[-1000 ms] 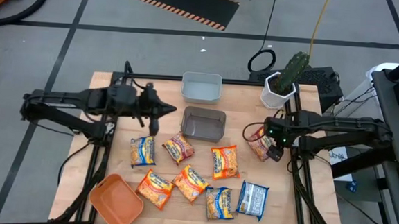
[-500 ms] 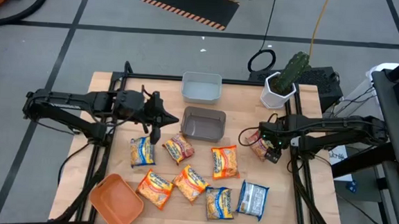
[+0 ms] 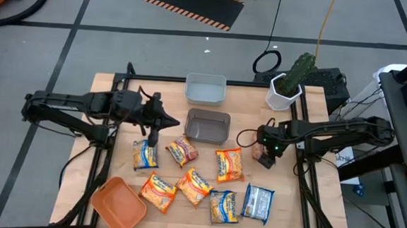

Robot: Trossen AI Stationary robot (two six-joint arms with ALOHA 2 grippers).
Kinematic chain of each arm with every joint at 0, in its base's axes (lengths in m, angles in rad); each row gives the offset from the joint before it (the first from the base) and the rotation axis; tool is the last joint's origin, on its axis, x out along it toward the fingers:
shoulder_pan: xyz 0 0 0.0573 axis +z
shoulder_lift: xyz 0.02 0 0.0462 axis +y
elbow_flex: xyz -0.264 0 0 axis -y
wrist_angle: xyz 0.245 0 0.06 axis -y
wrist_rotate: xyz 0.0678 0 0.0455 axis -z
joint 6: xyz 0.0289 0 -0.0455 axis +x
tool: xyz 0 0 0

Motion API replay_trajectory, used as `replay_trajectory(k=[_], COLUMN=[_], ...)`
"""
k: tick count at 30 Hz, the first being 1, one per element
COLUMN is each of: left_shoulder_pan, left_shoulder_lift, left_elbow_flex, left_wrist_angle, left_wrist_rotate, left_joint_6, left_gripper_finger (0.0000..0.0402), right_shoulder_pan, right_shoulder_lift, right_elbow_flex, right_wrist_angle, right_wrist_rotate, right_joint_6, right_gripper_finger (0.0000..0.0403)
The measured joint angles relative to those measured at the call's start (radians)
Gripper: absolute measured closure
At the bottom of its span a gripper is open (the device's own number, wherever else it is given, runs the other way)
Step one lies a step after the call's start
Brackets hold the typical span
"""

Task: Sort Maruchan noodles
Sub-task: Put the right red noodle pack into the gray bin

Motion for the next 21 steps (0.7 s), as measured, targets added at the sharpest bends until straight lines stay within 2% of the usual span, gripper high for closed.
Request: replay_trajectory(k=[5,8,13,18,21], left_shoulder_pan=[0.008,0.014,0.015,0.015,0.018], left_shoulder_lift=[-0.019,-0.025,-0.027,-0.027,-0.026], left_elbow_flex=[0.000,0.000,0.000,0.000,0.000], left_wrist_angle=[-0.012,-0.021,-0.024,-0.024,-0.017], left_wrist_rotate=[0.002,0.002,0.002,0.002,-0.002], left_joint_6=[0.071,0.084,0.086,0.145,0.184], left_gripper_finger=[0.0400,0.0400,0.0400,0.0400,0.0400], right_shoulder_pan=[0.045,0.094,0.200,0.272,0.277], right_shoulder_lift=[0.000,0.000,0.021,0.066,0.098], right_elbow_flex=[0.053,0.060,0.045,0.039,0.005], right_wrist_angle=[-0.122,-0.172,-0.137,-0.112,-0.066], right_wrist_rotate=[0.138,0.147,0.151,0.251,0.247], right_joint_6=[0.122,0.227,0.400,0.427,0.394], right_gripper_finger=[0.0192,0.0192,0.0192,0.0192,0.0192])
